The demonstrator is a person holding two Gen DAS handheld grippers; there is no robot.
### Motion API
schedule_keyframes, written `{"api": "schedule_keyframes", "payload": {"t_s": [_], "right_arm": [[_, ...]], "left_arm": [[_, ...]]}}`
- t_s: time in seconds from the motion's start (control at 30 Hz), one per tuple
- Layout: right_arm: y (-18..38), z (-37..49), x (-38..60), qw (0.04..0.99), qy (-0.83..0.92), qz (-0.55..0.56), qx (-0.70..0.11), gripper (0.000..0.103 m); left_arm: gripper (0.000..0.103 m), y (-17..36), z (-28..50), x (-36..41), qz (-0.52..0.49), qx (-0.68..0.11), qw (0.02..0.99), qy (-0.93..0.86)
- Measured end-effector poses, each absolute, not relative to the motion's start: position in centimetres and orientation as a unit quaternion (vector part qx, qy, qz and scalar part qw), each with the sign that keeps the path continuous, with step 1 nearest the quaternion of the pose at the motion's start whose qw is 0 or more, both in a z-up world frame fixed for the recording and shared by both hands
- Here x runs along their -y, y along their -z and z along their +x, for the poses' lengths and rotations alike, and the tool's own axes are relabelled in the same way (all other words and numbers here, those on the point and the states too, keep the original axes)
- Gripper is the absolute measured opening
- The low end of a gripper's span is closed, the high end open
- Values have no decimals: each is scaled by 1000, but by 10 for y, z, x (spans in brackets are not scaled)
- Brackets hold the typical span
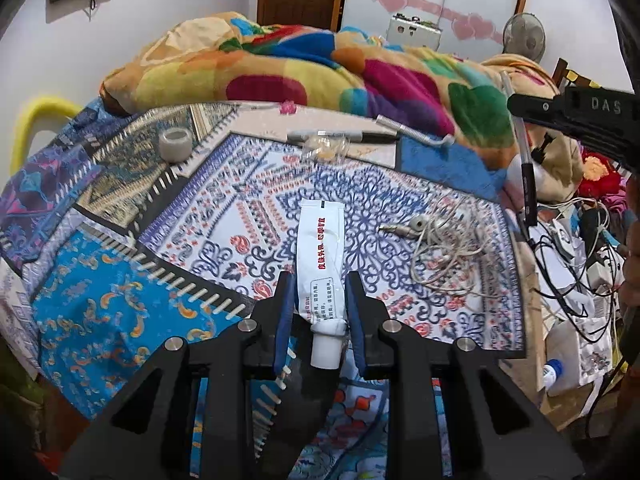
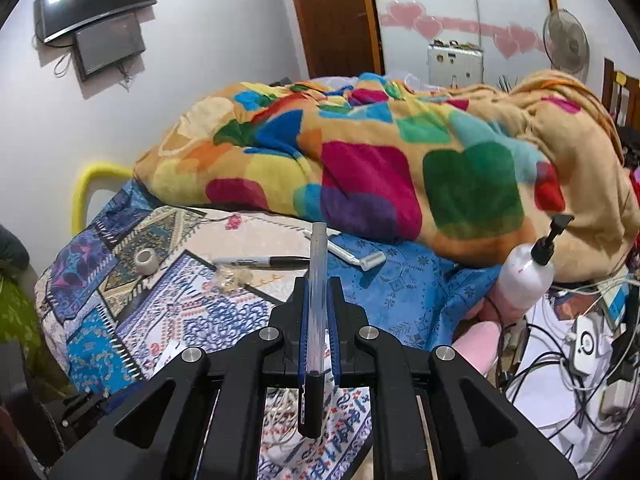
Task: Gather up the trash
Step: 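Carry the tube and pen over the white bin with both grippers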
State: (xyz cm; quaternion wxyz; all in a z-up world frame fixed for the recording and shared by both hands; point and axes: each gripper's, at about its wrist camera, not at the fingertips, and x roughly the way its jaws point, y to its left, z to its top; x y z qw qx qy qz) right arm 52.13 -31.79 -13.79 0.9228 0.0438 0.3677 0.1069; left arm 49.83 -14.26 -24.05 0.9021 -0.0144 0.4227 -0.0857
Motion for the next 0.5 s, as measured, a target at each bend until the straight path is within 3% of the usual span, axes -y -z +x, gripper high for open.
{"api": "schedule_keyframes", "payload": {"t_s": [0.5], "right_arm": [[82,457,253,923,-174,20,-344,8]], "left_arm": [[25,160,420,92,-18,-372,926,61]]}}
